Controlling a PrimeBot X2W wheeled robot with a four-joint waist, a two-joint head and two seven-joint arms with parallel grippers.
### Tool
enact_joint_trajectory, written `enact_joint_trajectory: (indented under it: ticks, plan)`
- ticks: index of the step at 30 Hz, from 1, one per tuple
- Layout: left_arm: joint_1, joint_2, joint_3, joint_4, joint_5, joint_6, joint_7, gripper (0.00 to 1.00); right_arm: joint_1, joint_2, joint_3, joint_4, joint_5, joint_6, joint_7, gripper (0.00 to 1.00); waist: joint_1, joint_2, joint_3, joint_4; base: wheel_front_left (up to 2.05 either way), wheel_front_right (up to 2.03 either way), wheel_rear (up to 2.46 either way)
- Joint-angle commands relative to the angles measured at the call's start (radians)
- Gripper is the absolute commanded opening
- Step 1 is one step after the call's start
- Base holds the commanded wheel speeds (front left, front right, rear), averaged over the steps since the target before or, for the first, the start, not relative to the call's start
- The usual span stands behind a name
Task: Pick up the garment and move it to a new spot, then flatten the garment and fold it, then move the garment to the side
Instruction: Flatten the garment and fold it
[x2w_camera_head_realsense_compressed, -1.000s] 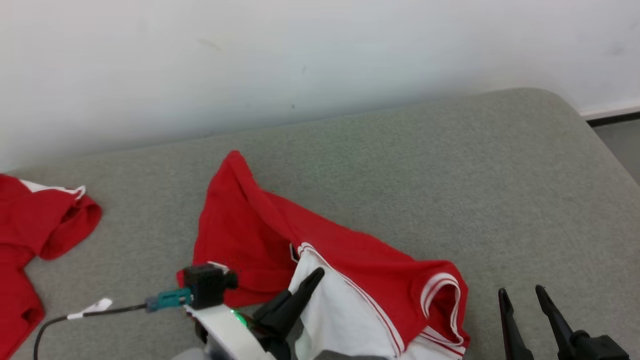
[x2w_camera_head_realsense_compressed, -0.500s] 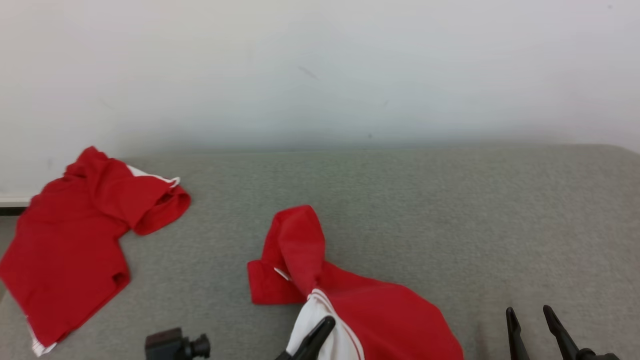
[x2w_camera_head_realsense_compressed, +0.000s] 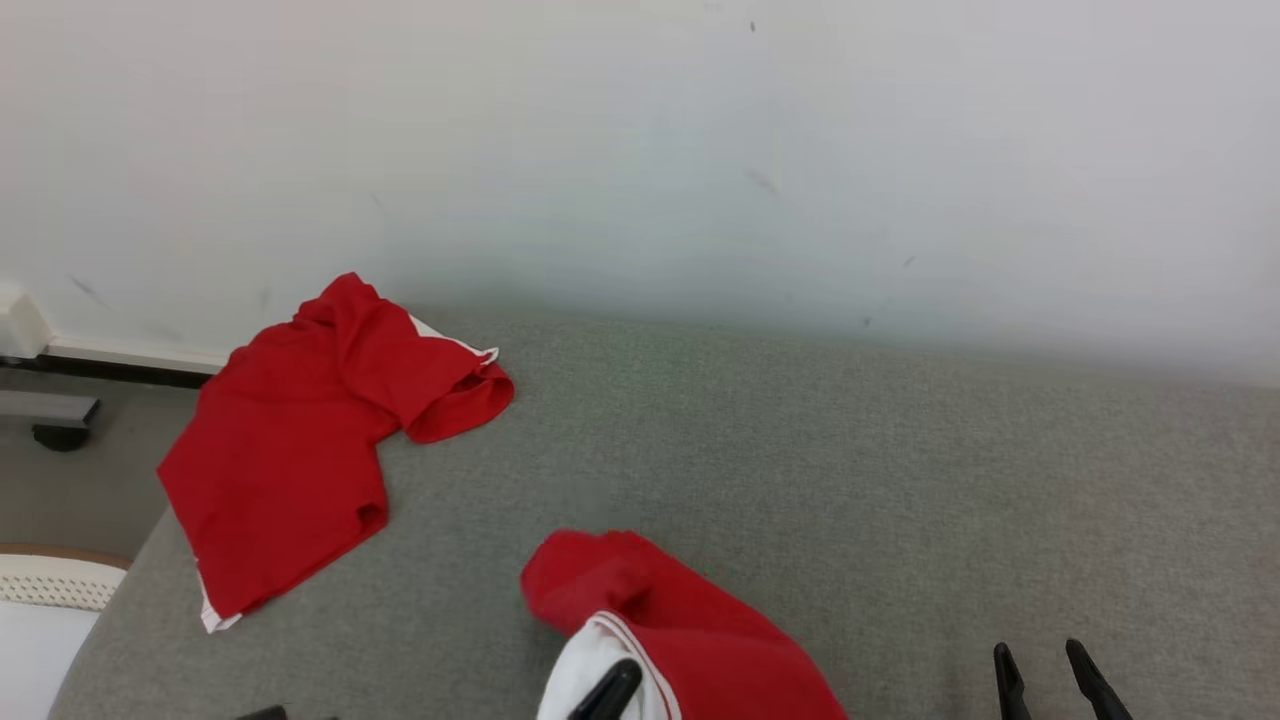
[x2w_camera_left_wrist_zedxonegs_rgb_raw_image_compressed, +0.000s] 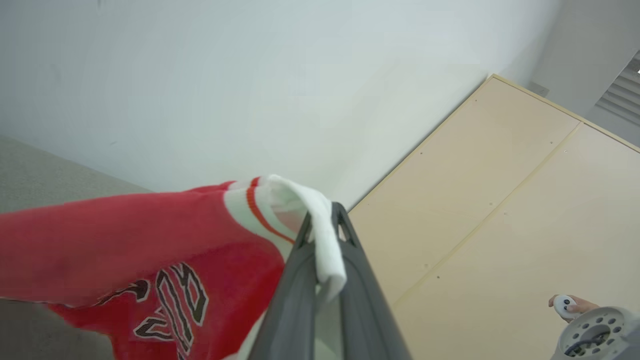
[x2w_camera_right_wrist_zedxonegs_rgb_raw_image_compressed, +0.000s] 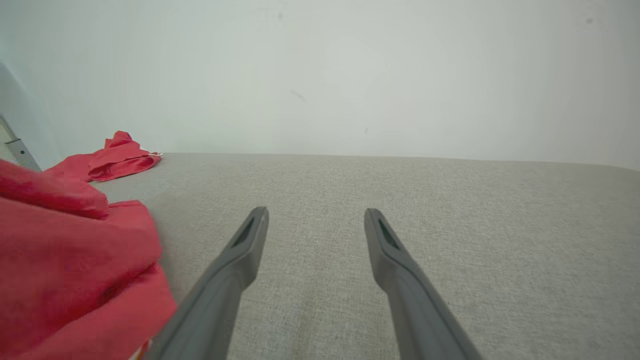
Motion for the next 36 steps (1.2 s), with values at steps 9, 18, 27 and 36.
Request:
enact_joint_trajectory:
  ticks: [9, 18, 27, 36]
  plan:
    - [-0.033, -0.014, 0.048, -0.078, -0.026, 0.001, 0.014, 0.03, -0.01, -0.003, 0.016, 0.012, 0.01, -0.002, 0.001, 1.0, 0.0, 0.0, 0.017, -0.003, 0.0, 0.0, 0.0]
    - [-0.212, -0.1, 0.008, 0.045, -0.056, -0.002, 0.116, 0.1, -0.053, -0.002, 0.034, 0.012, 0.023, -0.002, 0.001, 1.0, 0.0, 0.0, 0.068, -0.121, 0.0, 0.0, 0.0]
    - [-0.519, -0.204, 0.0, 0.409, 0.038, 0.044, 0.225, 0.0, -0.112, -0.002, 0.071, -0.001, 0.063, -0.002, 0.001, 1.0, 0.0, 0.0, 0.197, -0.353, 0.0, 0.0, 0.0]
    - [-0.808, -0.237, 0.012, 0.749, 0.143, 0.003, 0.274, 0.0, -0.149, -0.001, 0.067, -0.029, 0.096, -0.002, 0.001, 1.0, 0.0, 0.0, 0.318, -0.53, 0.0, 0.0, 0.0]
